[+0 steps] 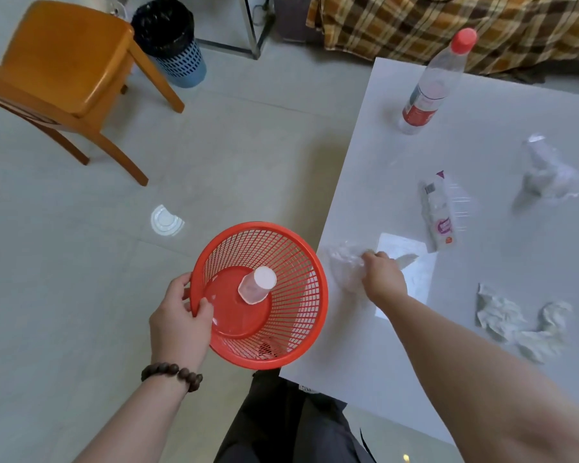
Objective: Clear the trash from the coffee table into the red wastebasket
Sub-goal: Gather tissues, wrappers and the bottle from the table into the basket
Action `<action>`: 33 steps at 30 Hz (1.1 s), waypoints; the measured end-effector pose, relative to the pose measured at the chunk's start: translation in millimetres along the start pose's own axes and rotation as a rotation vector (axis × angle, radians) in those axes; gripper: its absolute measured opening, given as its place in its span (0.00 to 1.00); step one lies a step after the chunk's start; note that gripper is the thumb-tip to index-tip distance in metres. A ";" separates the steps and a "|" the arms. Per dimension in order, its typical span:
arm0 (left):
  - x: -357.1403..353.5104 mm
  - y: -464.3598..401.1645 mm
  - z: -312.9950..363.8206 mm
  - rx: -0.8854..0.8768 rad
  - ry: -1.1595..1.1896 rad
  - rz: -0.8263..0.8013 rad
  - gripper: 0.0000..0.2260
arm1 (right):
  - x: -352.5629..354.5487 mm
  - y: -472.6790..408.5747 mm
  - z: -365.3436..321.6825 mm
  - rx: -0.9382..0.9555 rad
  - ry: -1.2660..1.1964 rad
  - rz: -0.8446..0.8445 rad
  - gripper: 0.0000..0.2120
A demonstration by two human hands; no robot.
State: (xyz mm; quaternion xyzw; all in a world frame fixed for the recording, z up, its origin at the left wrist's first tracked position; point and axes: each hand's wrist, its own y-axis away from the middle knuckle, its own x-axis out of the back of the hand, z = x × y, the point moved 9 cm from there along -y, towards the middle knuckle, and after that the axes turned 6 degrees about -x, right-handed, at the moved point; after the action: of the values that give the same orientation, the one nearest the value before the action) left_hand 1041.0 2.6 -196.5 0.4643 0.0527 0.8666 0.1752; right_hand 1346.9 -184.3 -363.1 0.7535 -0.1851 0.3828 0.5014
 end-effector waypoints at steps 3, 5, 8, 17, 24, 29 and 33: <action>4.8 1.2 -0.1 0.008 0.005 0.005 0.16 | 20.7 17.0 -5.5 -0.030 -0.155 0.063 0.09; 9.3 2.1 2.2 0.008 0.014 0.004 0.16 | 42.1 38.3 -12.9 -0.041 -0.301 0.107 0.09; 17.0 5.0 7.9 0.005 0.042 0.000 0.16 | 80.3 85.3 -29.6 -0.007 -0.530 0.175 0.13; 33.9 20.2 56.8 -0.170 0.179 -0.120 0.17 | 112.0 197.6 -121.4 0.236 -0.723 0.155 0.09; 37.2 31.8 95.9 -0.313 0.291 -0.207 0.14 | 85.7 218.7 -127.2 0.188 -0.614 0.053 0.22; 23.0 41.4 117.2 -0.365 0.308 -0.283 0.17 | 95.3 240.6 -73.9 0.030 -0.671 0.196 0.22; 2.7 55.2 135.7 -0.396 0.296 -0.333 0.18 | 101.1 265.6 -13.8 -0.097 -0.735 0.319 0.21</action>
State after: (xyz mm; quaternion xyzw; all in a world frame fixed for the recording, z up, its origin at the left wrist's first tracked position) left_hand 1137.3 -57.7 -103.9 0.2747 -0.0171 0.8775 0.3928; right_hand 1229.9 -275.2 -120.1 0.7777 -0.4844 0.1514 0.3709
